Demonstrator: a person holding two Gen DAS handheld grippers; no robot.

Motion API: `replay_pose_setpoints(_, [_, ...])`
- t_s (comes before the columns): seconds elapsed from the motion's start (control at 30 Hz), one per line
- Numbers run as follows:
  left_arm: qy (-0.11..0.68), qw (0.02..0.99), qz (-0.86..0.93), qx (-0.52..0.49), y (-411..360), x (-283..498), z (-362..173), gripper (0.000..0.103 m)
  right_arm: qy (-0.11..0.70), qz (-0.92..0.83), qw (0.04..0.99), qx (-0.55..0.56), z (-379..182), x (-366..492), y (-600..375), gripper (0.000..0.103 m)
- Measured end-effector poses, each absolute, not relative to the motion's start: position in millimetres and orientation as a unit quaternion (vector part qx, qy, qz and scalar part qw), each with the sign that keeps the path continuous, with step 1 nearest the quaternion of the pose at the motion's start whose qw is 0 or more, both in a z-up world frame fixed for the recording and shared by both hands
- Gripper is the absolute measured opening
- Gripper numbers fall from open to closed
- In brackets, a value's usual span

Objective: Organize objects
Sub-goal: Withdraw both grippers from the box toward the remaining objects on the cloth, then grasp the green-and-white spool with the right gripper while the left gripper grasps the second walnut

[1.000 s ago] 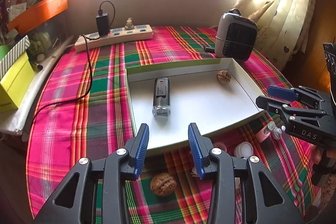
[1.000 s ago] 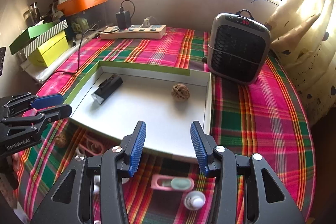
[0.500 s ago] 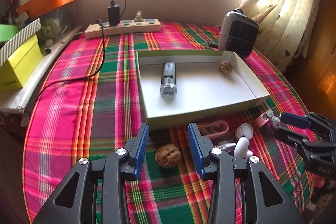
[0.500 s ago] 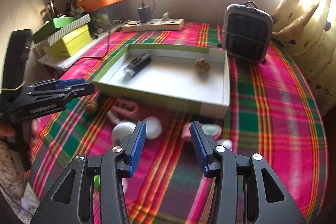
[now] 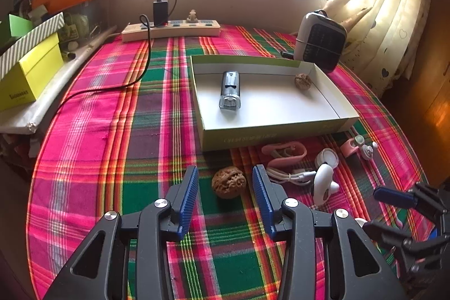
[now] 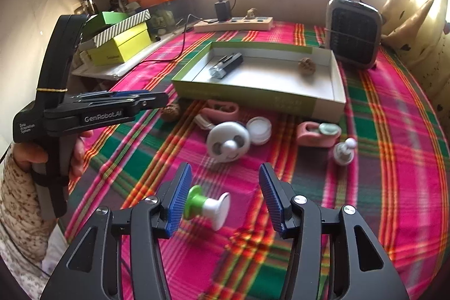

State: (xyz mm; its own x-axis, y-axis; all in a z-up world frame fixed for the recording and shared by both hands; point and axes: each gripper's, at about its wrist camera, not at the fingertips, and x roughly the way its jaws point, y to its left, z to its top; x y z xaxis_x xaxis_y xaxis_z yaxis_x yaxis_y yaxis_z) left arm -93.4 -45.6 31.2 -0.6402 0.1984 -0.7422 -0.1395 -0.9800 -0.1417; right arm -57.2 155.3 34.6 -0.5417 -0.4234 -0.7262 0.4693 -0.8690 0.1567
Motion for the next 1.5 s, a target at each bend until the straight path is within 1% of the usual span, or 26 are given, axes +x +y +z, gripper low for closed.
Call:
replay_pose_setpoints(0.2, [-0.042,0.094,0.904,-0.415,-47,-90,30,0.041,0.023,-0.87,0.264,0.415,24,-48,148,0.054])
replay_pose_setpoints(0.53, [-0.045,0.098,0.901,-0.42,-48,-90,25,0.041,0.059,-0.877,0.233,0.416,14,-43,139,0.054])
replay_pose_setpoints(0.77, [-0.047,0.104,0.898,-0.425,-48,-93,21,0.041,0.064,-0.883,0.217,0.412,14,-41,142,0.054])
replay_pose_setpoints(0.87, [-0.047,0.107,0.897,-0.427,-47,-95,19,0.042,0.066,-0.881,0.217,0.414,12,-41,140,0.048])
replay_pose_setpoints(0.93, [-0.047,0.108,0.896,-0.428,-46,-96,18,0.042,0.068,-0.881,0.214,0.415,11,-42,140,0.04])
replay_pose_setpoints(1.03, [-0.047,0.107,0.895,-0.43,-46,-98,17,0.043,0.067,-0.881,0.217,0.415,12,-43,140,0.034])
replay_pose_setpoints(1.5, [-0.031,0.098,0.893,-0.438,-39,-108,9,0.043,0.066,-0.892,0.209,0.396,19,-46,145,0.034])
